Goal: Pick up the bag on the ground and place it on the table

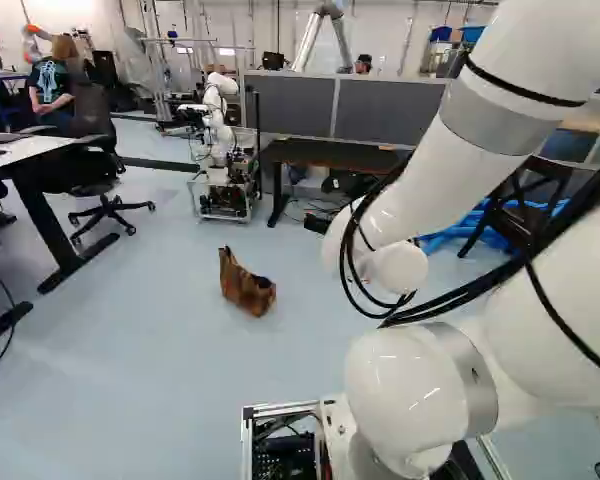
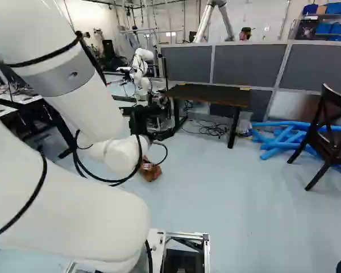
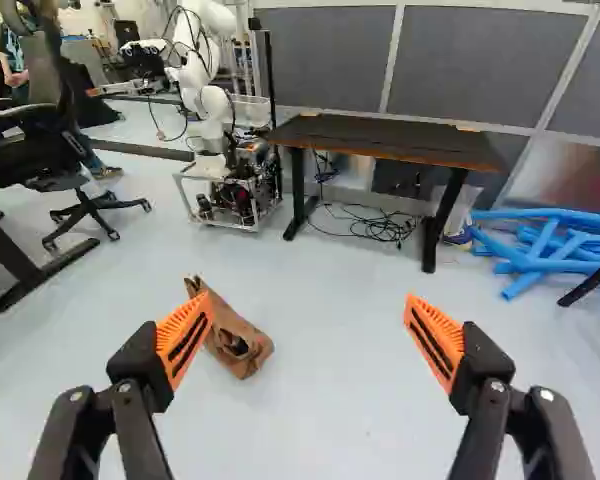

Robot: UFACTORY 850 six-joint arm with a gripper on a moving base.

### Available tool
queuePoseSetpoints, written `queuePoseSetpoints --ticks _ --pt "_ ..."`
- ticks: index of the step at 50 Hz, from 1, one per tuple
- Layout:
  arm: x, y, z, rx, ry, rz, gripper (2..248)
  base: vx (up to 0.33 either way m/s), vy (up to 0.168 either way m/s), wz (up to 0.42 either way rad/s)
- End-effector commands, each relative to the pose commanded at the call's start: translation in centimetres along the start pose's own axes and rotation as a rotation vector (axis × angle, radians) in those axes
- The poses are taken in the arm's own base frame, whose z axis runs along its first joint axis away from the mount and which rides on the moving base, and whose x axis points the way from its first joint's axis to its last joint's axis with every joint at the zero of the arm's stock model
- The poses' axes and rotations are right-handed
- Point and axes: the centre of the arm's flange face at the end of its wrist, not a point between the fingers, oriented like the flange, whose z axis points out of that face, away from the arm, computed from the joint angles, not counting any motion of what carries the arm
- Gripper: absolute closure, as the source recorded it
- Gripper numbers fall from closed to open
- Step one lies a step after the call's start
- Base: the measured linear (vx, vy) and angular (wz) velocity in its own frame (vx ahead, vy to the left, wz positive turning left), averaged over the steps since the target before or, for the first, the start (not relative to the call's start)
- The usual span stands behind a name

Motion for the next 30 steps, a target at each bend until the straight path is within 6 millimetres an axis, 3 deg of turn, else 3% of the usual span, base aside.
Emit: queuePoseSetpoints --ticks 30 --pt "0.00 0.00 0.00 0.000 0.000 0.000 3 0.000 0.000 0.000"
